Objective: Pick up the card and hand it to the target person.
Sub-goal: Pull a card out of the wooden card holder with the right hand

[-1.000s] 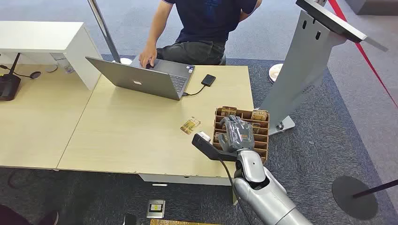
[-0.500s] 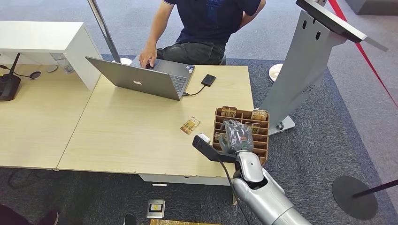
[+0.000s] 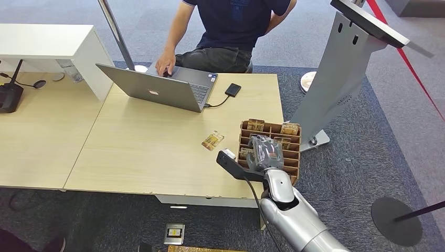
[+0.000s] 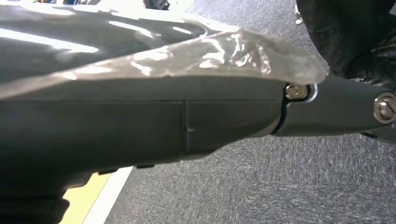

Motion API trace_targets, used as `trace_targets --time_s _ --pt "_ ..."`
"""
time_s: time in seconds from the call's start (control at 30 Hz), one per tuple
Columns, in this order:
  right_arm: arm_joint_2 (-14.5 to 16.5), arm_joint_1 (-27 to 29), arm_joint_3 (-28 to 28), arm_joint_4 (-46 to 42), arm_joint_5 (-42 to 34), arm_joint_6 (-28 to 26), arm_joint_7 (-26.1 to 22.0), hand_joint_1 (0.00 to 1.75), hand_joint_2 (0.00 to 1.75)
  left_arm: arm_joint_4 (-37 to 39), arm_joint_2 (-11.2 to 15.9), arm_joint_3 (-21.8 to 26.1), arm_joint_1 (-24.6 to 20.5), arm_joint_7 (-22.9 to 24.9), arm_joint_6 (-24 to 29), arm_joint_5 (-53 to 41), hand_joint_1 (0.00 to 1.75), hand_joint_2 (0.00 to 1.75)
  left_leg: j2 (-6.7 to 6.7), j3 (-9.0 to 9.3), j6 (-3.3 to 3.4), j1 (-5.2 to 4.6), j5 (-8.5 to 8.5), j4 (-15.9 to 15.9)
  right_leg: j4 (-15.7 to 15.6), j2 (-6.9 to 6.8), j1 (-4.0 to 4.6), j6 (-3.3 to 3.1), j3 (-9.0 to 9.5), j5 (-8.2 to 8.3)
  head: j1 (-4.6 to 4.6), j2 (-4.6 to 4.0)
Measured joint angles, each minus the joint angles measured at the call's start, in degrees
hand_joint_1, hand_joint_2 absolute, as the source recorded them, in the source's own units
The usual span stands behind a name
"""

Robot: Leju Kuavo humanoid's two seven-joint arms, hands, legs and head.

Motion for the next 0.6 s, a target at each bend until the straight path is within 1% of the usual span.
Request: trace_targets --time_s 0.6 --pt "-0.13 0.12 0.00 -0.76 0.10 0.13 0.00 1.48 1.75 0.00 0.00 0.00 0.00 -0.03 0.00 0.05 0.00 0.00 0.00 0.00 0.00 0.00 0.00 0.00 0.00 0.00 0.00 0.00 0.00 0.00 0.02 0.00"
